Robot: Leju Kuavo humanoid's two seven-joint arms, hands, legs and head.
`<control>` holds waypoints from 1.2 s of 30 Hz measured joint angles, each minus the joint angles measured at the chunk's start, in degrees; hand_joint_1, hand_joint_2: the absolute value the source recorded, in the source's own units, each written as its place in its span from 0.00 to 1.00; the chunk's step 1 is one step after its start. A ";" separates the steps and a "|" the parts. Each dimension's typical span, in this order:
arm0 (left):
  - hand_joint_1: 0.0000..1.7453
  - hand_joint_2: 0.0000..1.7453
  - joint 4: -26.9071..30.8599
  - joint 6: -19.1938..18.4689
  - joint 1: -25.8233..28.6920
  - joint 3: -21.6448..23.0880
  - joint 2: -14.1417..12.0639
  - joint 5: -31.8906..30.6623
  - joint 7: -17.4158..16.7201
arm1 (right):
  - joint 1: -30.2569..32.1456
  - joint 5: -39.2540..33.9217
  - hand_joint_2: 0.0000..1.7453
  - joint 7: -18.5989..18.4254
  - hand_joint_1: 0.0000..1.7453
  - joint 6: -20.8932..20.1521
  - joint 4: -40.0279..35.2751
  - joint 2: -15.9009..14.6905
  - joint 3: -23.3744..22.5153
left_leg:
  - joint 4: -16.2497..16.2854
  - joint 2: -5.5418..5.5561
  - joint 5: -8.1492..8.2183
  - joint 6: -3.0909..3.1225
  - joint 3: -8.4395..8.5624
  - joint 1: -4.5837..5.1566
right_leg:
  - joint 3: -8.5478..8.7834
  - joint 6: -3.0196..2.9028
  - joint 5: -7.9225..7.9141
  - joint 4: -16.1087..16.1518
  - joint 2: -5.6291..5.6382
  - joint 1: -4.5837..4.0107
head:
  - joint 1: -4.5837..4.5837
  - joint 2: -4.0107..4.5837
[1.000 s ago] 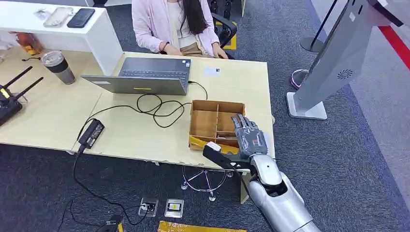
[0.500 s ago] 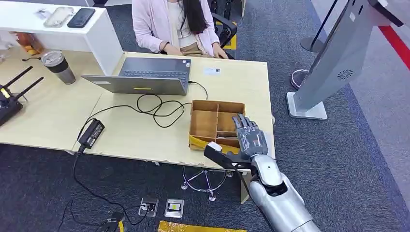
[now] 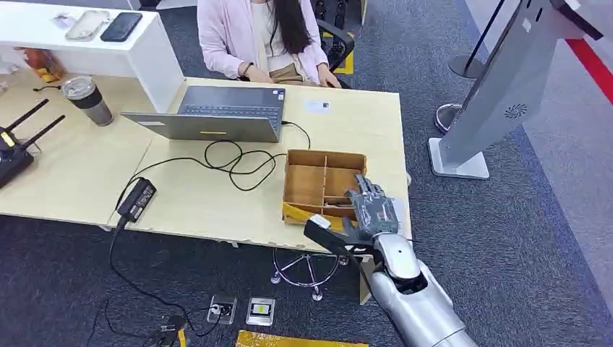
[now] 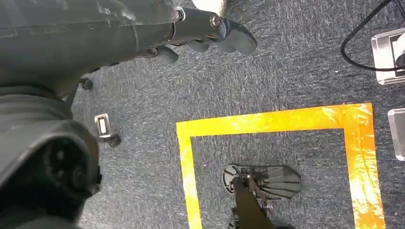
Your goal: Pass the card to the sensor for recognition and then transmit it.
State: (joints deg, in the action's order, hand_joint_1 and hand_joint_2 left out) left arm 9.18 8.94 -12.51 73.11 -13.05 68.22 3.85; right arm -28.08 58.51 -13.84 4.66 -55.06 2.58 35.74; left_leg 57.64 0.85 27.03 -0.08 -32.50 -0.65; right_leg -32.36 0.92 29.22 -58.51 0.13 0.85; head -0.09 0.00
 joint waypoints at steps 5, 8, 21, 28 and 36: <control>0.00 0.00 0.00 -0.04 -0.33 0.04 0.00 0.00 -0.13 | -0.36 0.00 1.00 0.22 0.26 0.35 0.94 0.22 0.00 | 0.00 0.00 0.00 0.00 0.00 0.00 | 0.00 0.00 0.00 0.00 0.00 0.00 | -0.02 0.00; 0.00 0.00 0.00 -0.04 -0.47 0.07 0.00 -0.02 -0.17 | -0.76 -0.02 1.00 0.42 0.41 0.59 1.62 0.37 0.00 | 0.00 0.00 0.00 0.00 0.00 0.00 | 0.00 0.00 0.00 0.00 0.00 0.00 | 0.00 0.00; 0.00 0.00 0.00 -0.17 -1.01 0.11 0.00 -0.09 -0.57 | -2.02 -1.31 1.00 1.75 1.00 2.05 4.79 1.18 0.00 | 0.00 0.01 0.00 0.00 0.00 0.00 | 0.01 0.00 0.00 0.00 -0.01 0.00 | 0.00 0.00; 0.00 0.00 0.00 -0.17 -1.18 0.11 0.00 -0.09 -0.59 | -2.39 -2.08 1.00 2.10 1.00 2.14 5.46 1.29 -0.04 | 0.00 0.01 0.00 0.00 0.01 0.00 | 0.01 0.00 0.00 0.00 0.00 0.00 | 0.00 0.00; 0.00 0.00 0.00 -0.13 -1.23 0.13 0.00 -0.02 -0.59 | -2.89 -2.10 1.00 2.54 1.00 2.80 6.19 1.44 -0.07 | 0.00 0.00 0.00 0.00 0.01 0.00 | 0.00 0.00 0.00 0.00 0.00 0.00 | 0.00 0.00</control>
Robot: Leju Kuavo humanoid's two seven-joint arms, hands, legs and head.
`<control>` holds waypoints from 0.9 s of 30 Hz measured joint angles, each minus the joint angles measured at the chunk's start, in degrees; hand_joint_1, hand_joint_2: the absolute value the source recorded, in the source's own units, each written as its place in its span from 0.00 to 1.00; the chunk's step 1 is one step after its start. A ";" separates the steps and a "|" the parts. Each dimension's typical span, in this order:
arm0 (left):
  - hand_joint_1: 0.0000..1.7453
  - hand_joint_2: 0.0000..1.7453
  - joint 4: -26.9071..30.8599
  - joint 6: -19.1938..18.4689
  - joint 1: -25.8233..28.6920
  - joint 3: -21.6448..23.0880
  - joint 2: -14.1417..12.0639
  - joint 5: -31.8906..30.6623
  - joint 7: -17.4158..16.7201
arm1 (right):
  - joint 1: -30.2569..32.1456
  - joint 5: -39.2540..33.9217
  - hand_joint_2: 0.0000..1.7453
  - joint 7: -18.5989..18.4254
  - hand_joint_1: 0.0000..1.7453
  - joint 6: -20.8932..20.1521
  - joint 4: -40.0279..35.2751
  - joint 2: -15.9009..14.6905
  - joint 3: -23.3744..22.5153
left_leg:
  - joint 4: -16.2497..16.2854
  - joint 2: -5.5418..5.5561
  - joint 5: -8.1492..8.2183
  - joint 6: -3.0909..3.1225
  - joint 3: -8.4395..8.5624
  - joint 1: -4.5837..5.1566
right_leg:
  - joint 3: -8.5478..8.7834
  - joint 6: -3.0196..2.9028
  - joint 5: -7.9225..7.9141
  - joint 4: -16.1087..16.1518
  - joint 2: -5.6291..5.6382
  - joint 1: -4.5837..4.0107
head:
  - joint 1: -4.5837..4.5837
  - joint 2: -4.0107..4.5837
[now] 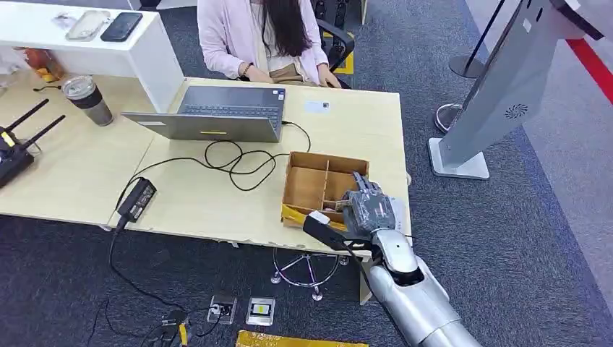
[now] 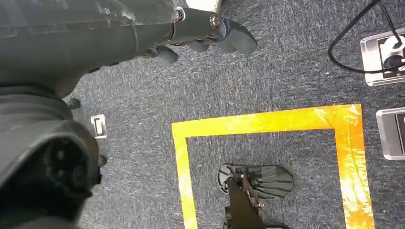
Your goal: Pass the card to the sensor for recognition and then transmit it.
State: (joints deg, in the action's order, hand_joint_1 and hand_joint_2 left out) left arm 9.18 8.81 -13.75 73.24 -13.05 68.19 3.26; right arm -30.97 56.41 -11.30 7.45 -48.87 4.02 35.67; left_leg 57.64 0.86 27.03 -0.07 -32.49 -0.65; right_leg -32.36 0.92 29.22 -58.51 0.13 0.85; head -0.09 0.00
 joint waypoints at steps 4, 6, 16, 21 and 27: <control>0.00 0.00 0.00 -0.02 -0.02 0.00 0.00 0.00 0.00 | -0.90 0.50 1.00 0.46 1.00 1.05 0.04 0.02 -0.11 | 0.00 0.00 0.00 0.00 0.00 0.00 | 0.00 0.00 0.00 0.00 0.00 0.00 | 0.00 0.00; 0.00 0.00 0.00 -0.02 -0.08 0.04 0.00 -0.07 0.00 | -1.78 1.03 1.00 0.81 1.00 1.11 0.02 0.02 -0.41 | 0.01 0.00 0.00 0.00 0.00 0.00 | 0.00 0.00 -0.01 0.00 0.01 0.00 | 0.00 0.00; 0.00 0.00 0.00 -1.01 -1.39 1.79 0.17 -2.43 0.00 | -9.02 2.56 1.00 3.34 1.00 -0.55 -6.95 -0.31 -3.37 | 0.02 -0.01 -0.01 0.00 0.00 0.00 | 0.00 0.01 -0.02 -0.01 0.00 0.00 | -0.02 0.00; 0.00 0.00 0.00 -1.68 -2.75 2.93 0.33 -3.69 -0.37 | -12.61 1.86 1.00 6.04 1.00 -0.24 -7.61 0.26 -4.30 | 0.02 0.00 -0.01 0.00 0.00 0.00 | 0.00 0.01 -0.02 -0.01 0.00 0.00 | 0.00 0.00; 0.00 0.00 0.00 -2.30 -4.74 4.46 0.61 -5.20 -1.38 | -17.61 -2.04 1.00 10.12 1.00 2.55 -1.86 2.71 -5.16 | 0.01 0.00 -0.01 0.00 -0.01 0.00 | 0.00 0.01 -0.02 -0.02 0.00 0.00 | -0.02 0.00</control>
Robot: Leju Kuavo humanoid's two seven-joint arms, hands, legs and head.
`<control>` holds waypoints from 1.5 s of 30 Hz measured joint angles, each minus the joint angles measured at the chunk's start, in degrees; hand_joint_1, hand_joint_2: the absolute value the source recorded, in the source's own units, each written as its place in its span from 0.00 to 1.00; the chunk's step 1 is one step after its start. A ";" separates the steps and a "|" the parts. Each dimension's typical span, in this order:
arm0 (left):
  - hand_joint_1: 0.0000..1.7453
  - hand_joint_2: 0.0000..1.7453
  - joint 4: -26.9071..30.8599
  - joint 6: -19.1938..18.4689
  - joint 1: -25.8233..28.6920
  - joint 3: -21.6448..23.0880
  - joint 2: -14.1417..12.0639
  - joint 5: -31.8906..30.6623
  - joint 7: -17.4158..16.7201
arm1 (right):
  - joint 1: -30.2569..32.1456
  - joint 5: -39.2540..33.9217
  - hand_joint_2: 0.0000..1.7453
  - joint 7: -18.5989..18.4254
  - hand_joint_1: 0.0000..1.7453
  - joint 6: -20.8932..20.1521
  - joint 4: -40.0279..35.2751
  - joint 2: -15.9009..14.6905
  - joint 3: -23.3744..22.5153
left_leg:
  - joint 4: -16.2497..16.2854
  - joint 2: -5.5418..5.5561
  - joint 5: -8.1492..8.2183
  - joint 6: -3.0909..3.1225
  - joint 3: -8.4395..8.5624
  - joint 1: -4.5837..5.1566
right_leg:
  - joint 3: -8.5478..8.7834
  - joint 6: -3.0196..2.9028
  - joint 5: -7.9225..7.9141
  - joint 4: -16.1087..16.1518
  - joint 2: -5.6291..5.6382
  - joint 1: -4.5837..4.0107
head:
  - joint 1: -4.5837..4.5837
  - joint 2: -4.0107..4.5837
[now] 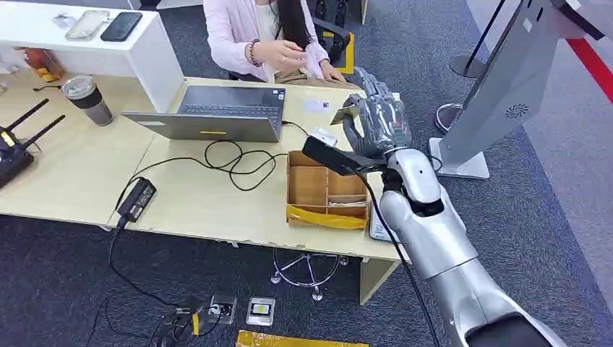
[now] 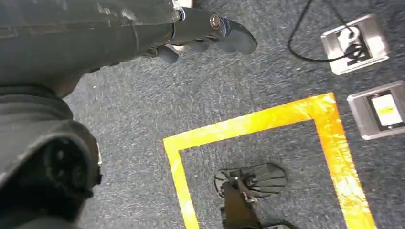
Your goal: Pass the card to the sensor for recognition and then transmit it.
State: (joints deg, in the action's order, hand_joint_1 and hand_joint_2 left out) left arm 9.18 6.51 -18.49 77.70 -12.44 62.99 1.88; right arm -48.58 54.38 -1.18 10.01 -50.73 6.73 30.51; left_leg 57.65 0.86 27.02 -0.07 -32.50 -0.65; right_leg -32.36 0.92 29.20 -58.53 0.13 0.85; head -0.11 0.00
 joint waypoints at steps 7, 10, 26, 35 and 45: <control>0.00 0.00 0.00 -0.96 -1.12 1.23 0.35 0.24 -0.26 | -3.67 4.33 1.00 0.31 1.00 1.42 8.68 3.30 0.28 | 0.00 0.00 0.00 0.00 -0.01 0.00 | 0.00 0.00 0.00 -0.01 0.00 0.00 | 0.02 0.00; 0.00 0.00 0.00 -0.96 -1.19 1.38 0.42 0.24 -0.42 | -4.35 4.33 1.00 0.15 1.00 1.33 11.48 4.53 0.37 | 0.00 0.00 0.00 0.00 -0.02 0.00 | -0.01 0.00 0.01 -0.01 0.00 0.00 | 0.02 0.00; 0.00 0.00 0.00 -1.75 -1.63 2.76 0.48 0.44 -0.59 | -5.71 5.05 0.00 -0.70 0.00 0.64 20.05 7.65 0.37 | 0.00 0.00 0.00 0.00 -0.01 0.00 | -0.02 -0.01 0.01 -0.01 0.01 0.00 | 0.02 0.00; 0.00 0.00 0.00 -1.70 -1.50 3.06 0.48 1.64 -0.59 | -5.87 5.45 0.00 0.20 0.00 -0.28 21.53 8.50 0.37 | 0.00 0.00 0.00 0.00 -0.01 0.00 | -0.01 -0.01 0.01 0.00 0.00 0.00 | 0.02 0.00; 0.00 0.00 -0.07 -1.68 -0.40 3.06 0.00 3.32 -0.41 | -7.21 4.83 0.00 -0.09 0.00 1.03 21.91 4.02 -1.16 | 0.03 0.00 0.00 0.00 0.01 0.02 | -0.03 0.00 0.00 0.02 0.01 0.02 | 0.02 0.00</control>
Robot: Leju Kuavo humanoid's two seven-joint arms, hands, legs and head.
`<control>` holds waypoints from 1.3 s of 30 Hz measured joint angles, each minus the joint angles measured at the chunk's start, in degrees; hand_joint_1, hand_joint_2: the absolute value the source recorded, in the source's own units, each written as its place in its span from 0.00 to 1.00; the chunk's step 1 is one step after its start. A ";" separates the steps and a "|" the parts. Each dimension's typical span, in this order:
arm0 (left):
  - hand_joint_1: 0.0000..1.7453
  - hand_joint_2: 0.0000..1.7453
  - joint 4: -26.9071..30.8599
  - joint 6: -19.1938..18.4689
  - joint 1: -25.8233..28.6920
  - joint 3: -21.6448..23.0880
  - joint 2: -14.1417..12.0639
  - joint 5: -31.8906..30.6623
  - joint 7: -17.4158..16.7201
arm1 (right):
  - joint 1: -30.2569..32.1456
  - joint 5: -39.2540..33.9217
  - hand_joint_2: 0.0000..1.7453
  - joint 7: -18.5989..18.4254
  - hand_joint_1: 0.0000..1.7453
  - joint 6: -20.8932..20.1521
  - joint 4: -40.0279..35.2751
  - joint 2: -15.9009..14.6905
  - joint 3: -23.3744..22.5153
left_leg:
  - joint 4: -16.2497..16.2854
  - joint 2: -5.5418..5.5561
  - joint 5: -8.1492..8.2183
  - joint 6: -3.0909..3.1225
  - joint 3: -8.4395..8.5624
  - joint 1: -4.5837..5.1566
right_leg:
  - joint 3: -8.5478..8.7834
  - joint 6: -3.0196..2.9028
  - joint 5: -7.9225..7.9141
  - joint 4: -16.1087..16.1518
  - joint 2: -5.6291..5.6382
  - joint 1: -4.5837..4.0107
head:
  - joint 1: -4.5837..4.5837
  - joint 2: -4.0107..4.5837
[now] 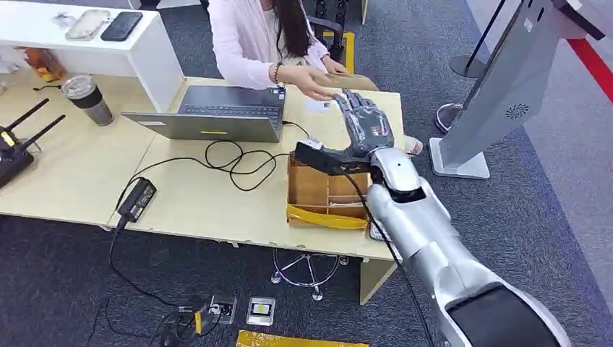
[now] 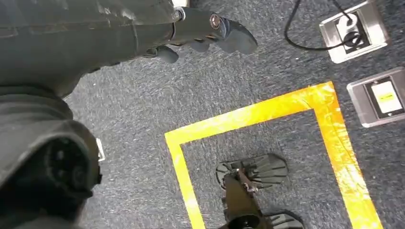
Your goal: Pass the card to the sensor for recognition and then transmit it.
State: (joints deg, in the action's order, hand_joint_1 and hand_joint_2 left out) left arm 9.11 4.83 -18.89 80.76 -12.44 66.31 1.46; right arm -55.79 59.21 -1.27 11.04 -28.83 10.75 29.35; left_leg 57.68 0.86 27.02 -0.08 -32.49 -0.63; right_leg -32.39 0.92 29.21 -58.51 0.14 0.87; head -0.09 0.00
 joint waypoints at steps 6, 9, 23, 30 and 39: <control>0.00 0.00 -0.04 -0.02 0.40 0.63 -0.46 0.72 0.28 | -1.60 6.76 0.00 -0.83 0.00 5.48 0.22 -7.43 -2.38 | 0.02 -0.06 0.01 0.00 0.00 0.02 | -0.04 0.02 -0.06 0.01 0.03 0.02 | -0.02 0.00; 0.00 0.00 -0.17 -0.04 0.77 0.66 -0.57 1.60 0.61 | -2.31 6.69 0.00 -0.92 0.00 4.94 0.66 -11.76 -3.96 | 0.03 0.01 0.01 0.00 -0.01 0.01 | -0.03 0.02 -0.06 0.03 -0.02 0.02 | -0.02 0.00; 0.00 0.00 -0.33 2.01 6.09 0.39 -1.77 9.09 2.25 | 9.13 1.81 0.00 -6.45 0.00 3.52 6.97 -31.78 -13.53 | 0.02 0.06 0.19 0.04 -0.02 0.00 | 0.03 0.04 -0.01 0.15 -0.08 0.01 | 0.00 0.00; 0.00 0.00 -0.33 4.17 8.35 -1.03 -1.66 12.39 3.04 | 22.39 -2.39 0.00 -6.95 0.00 3.63 10.21 -37.07 -18.41 | 0.01 0.10 0.27 0.11 -0.02 -0.01 | 0.08 0.02 0.13 0.16 -0.15 -0.01 | -0.04 0.00; 0.00 0.00 -0.33 6.08 9.11 -3.89 -1.29 16.09 2.14 | 41.35 -16.20 0.00 -5.59 0.00 6.41 13.84 -38.22 -28.42 | -0.03 0.19 0.40 0.07 -0.01 -0.02 | 0.14 -0.01 0.29 0.16 -0.20 -0.02 | -0.02 0.00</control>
State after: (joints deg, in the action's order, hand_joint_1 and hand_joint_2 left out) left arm 8.79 10.91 -9.77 76.87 -13.73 82.40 3.60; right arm -14.44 43.01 -6.86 17.44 -14.99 -27.47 0.93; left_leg 57.65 1.05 27.42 0.00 -32.50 -0.65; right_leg -32.24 0.91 29.49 -58.35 -0.06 0.86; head -0.11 0.00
